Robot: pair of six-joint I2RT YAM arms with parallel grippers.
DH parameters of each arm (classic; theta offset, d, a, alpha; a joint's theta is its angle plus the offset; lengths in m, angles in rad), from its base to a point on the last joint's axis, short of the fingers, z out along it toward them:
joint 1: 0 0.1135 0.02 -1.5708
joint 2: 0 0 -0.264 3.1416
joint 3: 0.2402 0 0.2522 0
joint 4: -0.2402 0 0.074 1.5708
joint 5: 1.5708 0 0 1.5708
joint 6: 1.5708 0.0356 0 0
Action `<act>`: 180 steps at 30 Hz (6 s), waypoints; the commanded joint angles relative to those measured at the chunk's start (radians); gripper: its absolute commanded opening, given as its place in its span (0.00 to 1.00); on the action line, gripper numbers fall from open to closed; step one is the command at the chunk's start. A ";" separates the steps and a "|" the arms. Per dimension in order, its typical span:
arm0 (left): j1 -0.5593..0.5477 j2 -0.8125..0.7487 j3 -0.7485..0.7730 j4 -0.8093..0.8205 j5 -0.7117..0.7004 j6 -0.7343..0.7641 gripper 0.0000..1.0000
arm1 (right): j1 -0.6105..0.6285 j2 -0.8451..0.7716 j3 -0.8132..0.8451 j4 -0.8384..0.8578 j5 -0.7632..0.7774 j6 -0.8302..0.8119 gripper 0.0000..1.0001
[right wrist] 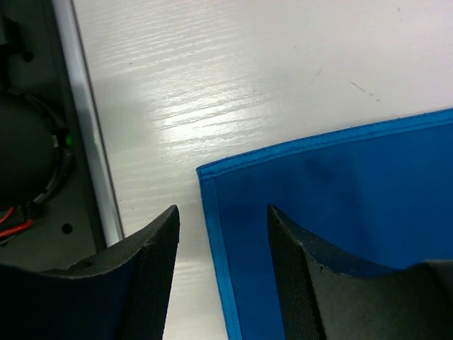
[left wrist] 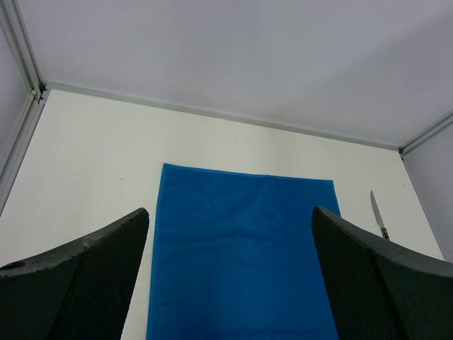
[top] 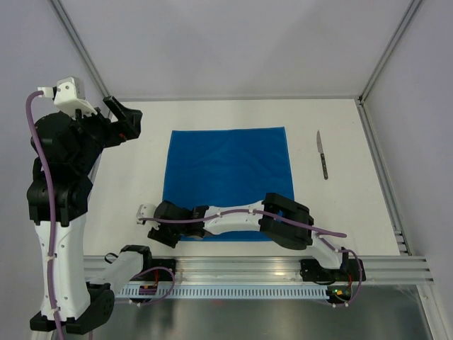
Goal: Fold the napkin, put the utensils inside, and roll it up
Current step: Fold the napkin
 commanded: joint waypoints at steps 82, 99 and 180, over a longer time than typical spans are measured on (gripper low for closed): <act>-0.001 0.097 -0.210 0.163 0.093 0.004 1.00 | -0.597 -0.298 -0.167 -0.048 0.049 -0.224 0.00; -0.001 0.121 -0.245 0.202 0.113 -0.005 1.00 | -0.805 -0.270 -0.178 0.012 0.043 -0.251 0.00; -0.001 0.189 -0.304 0.275 0.159 -0.036 1.00 | -1.058 -0.133 -0.098 0.061 0.086 -0.319 0.01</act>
